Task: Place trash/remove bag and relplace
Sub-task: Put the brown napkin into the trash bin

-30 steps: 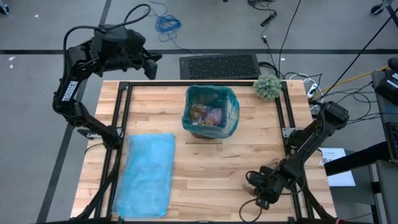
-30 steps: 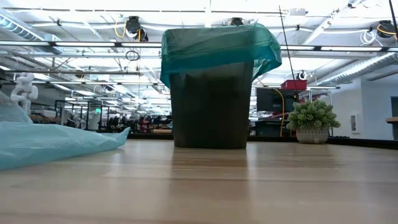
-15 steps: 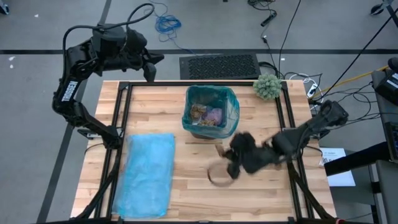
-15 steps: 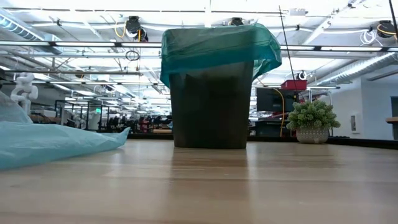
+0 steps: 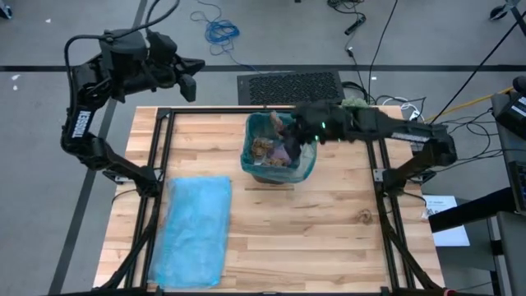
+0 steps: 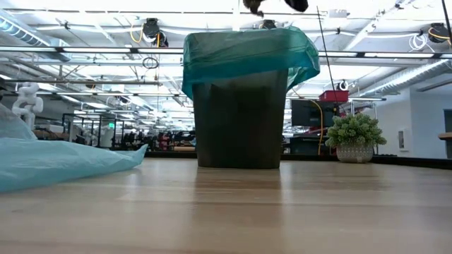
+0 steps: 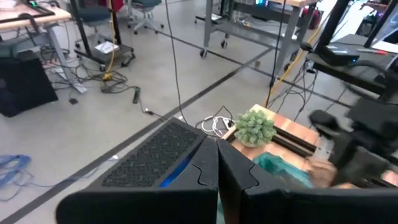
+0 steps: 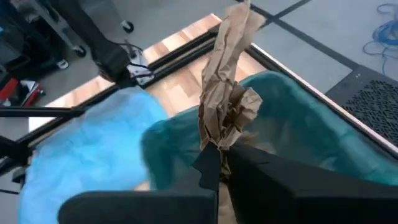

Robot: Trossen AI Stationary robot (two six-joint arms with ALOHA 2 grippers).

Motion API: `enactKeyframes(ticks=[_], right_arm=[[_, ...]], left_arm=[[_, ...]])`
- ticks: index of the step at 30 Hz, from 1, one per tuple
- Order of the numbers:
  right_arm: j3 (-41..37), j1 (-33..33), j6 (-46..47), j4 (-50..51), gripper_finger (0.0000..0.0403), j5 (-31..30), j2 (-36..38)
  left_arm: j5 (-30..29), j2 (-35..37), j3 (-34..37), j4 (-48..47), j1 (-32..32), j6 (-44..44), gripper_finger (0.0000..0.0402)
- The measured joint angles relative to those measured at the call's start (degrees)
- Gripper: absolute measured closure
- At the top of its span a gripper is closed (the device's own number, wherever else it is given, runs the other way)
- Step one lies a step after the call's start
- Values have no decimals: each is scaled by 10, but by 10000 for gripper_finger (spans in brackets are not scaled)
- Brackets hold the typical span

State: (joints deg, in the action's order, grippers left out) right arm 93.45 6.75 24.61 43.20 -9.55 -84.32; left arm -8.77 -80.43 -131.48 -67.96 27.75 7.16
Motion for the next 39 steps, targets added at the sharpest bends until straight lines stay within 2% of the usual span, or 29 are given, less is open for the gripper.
enactKeyframes(ticks=[7, 11, 17, 19, 23, 28, 34, 39], right_arm=[[0, 68, -57, 4, 403, 126, -56], [-1, 89, -27, 5, 388, 153, -84], [-1, 109, -19, 26, 321, 204, -90], [-1, 114, -26, 43, 293, 209, -90], [-1, 127, -44, 69, 242, 258, -89], [-1, 136, -60, 80, 201, 310, -88], [-1, 147, -70, 107, 189, 403, -59], [0, 146, -80, 195, 194, 415, -10]], left_arm=[[-5, 7, 0, -5, 0, 0, 402], [-5, 7, 0, -4, 0, -1, 402], [-7, 7, 0, -1, 0, 0, 402], [-16, 7, 0, -1, 0, 8, 402], [-38, 6, 0, -2, 0, 29, 402], [-41, 6, 0, -2, 0, 30, 402], [-52, 6, 0, -3, 0, 30, 402], [-65, 6, 0, -5, 0, 30, 402]])
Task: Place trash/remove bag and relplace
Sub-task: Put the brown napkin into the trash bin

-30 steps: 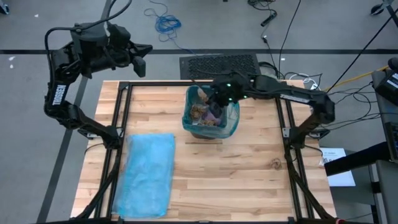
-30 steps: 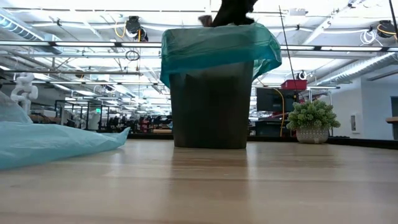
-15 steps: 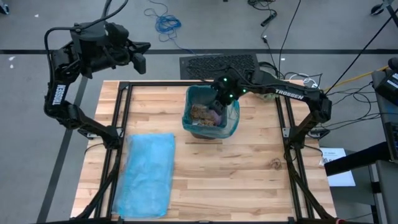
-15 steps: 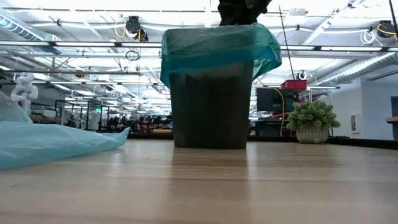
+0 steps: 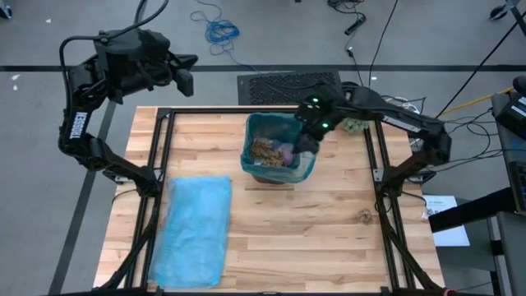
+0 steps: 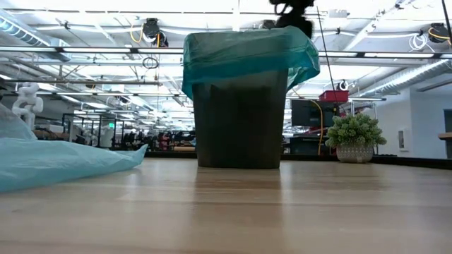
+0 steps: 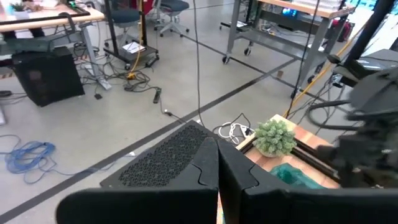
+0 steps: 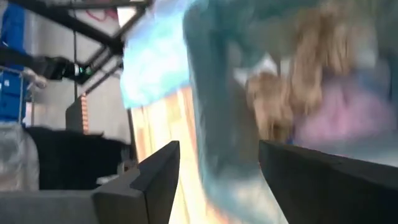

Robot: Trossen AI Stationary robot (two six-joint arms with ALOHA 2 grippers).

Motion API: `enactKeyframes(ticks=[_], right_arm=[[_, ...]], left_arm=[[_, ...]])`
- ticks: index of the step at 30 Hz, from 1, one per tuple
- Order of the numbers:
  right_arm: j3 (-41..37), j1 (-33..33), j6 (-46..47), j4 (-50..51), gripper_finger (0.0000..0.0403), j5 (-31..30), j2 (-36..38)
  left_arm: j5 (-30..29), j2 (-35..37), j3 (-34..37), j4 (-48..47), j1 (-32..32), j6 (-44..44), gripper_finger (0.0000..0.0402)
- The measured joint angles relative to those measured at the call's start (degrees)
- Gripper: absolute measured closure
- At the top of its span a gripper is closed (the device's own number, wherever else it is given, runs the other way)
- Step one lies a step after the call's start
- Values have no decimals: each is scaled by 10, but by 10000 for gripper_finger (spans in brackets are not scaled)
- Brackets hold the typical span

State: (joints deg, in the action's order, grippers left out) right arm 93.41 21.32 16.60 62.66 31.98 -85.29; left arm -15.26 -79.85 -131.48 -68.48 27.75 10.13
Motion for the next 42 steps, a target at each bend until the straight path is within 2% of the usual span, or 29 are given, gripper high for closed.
enactKeyframes(ticks=[2, 7, 11, 15, 23, 29, 35, 42], right_arm=[[1, -9, -7, 70, 197, -9, 12], [-1, -57, -41, 255, 199, -84, 17], [-20, -98, -37, 269, 199, -93, 27], [-71, -130, -10, 273, 200, -94, 57], [-253, -201, 97, 190, 200, -86, 173], [-392, -290, 195, 139, 200, -97, 242], [-491, -392, 280, 96, 197, -124, 259], [-571, -465, 389, -35, 191, -134, 255]], left_arm=[[-7, 0, 0, -1, 0, -1, 402], [-16, 0, 0, -2, 0, -4, 402], [-17, 0, 0, -1, 0, -5, 402], [-18, 0, 0, -1, 0, -5, 402], [-18, 0, 0, -2, 0, -3, 402], [-18, 0, 0, -2, 0, -1, 402], [-18, 0, 0, -3, 0, -1, 402], [-17, -1, 0, -2, 0, 1, 402]])
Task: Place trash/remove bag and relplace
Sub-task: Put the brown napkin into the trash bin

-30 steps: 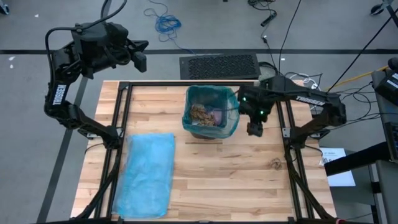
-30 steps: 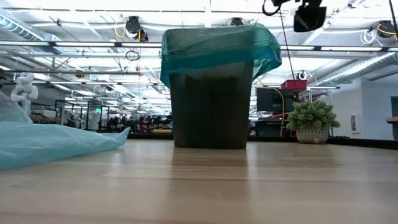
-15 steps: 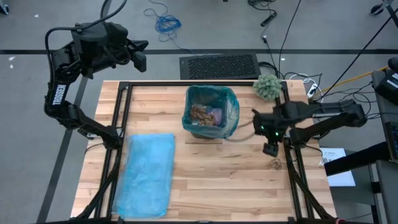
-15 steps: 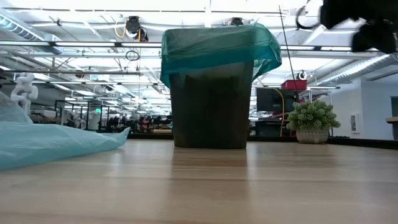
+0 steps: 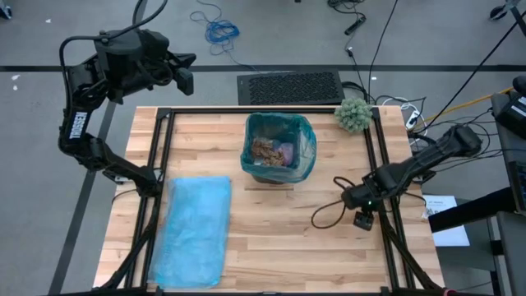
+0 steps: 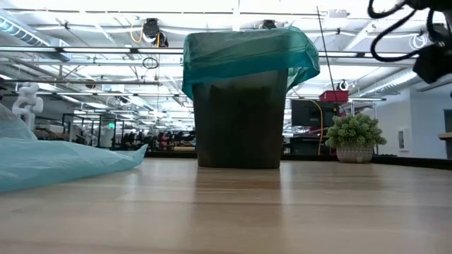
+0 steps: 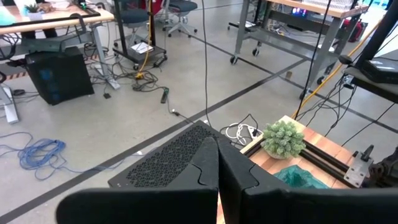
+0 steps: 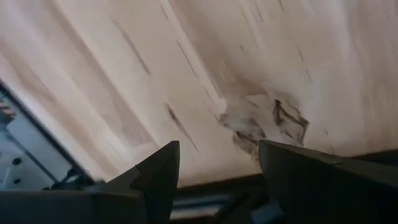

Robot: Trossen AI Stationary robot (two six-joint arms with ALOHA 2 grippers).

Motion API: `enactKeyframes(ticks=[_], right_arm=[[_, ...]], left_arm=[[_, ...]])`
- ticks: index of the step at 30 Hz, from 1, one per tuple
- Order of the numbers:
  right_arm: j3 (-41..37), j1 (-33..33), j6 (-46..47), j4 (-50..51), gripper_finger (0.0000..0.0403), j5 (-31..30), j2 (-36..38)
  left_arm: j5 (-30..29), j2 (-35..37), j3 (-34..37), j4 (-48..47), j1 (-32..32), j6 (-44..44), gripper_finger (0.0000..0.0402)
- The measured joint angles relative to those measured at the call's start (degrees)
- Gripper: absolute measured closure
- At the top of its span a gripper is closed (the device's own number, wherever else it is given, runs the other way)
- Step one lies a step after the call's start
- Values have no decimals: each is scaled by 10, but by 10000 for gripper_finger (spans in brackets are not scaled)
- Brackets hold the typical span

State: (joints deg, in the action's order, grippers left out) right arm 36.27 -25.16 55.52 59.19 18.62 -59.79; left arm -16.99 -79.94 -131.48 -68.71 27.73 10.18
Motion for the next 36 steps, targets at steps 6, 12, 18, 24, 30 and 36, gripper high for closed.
enactKeyframes(ticks=[6, 12, 18, 24, 30, 36], right_arm=[[-55, -29, 79, -34, 191, -30, -19], [-98, -31, 143, -142, 243, -20, -27], [-92, -31, 159, -188, 388, -21, -27], [-51, -29, 167, -224, 401, -32, -26], [27, -22, 153, -221, 403, -73, -26], [136, 0, 121, -179, 403, -148, -26]], left_arm=[[0, -12, 0, 0, 0, 0, 402], [3, -21, 0, -6, 0, 0, 402], [4, -22, 0, -9, 0, 0, 402], [4, -22, 0, -8, 0, 0, 402], [4, -22, 0, -8, 0, -2, 402], [5, -21, 0, -7, 0, -3, 402]])
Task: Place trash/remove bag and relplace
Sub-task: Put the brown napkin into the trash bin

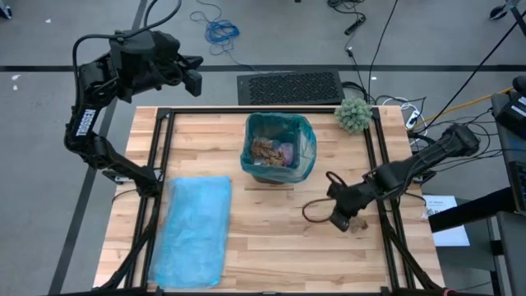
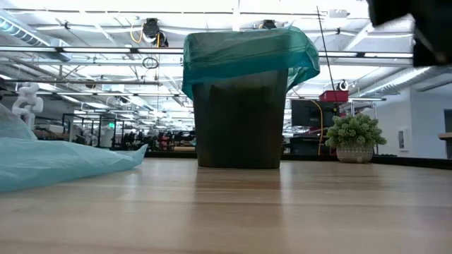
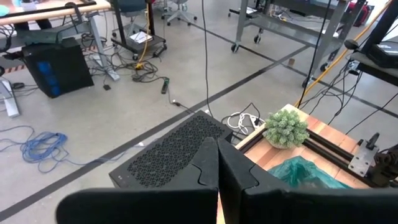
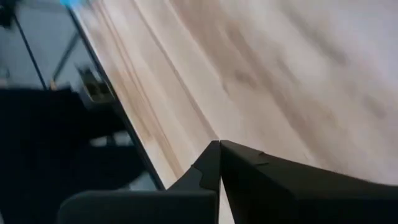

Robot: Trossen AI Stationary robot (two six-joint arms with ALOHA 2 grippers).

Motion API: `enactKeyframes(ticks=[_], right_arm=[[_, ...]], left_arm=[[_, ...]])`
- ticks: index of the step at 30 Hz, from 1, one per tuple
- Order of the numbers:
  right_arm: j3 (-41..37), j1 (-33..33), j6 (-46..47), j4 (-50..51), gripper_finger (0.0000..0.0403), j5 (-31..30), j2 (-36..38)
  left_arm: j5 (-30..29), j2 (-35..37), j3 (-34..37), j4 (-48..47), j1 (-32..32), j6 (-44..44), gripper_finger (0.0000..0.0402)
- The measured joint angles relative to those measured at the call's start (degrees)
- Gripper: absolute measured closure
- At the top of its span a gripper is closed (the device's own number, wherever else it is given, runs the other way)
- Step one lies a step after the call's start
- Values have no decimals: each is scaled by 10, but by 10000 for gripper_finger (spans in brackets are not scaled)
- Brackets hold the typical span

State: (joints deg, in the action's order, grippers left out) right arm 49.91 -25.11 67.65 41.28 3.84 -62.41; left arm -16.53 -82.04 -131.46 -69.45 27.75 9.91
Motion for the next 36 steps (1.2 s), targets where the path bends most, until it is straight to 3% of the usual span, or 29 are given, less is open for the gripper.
enactKeyframes(ticks=[8, 20, 26, 30, 32, 36], right_arm=[[164, 55, -107, 103, 403, -115, 0], [311, 181, -310, 88, 403, -111, -14], [345, 234, -367, 70, 403, -50, -59], [349, 240, -354, 101, 396, 52, -73], [350, 231, -328, 129, 383, 96, -71], [350, 202, -295, 261, 339, 104, -66]], left_arm=[[0, 1, 0, 0, 0, -3, 402], [22, 4, -13, 0, 0, -15, 402], [30, 5, -16, -1, 0, -17, 402], [31, 12, -16, -1, 0, -17, 402], [31, 16, -16, -1, 0, -18, 402], [31, 22, -17, -1, 0, -18, 402]])
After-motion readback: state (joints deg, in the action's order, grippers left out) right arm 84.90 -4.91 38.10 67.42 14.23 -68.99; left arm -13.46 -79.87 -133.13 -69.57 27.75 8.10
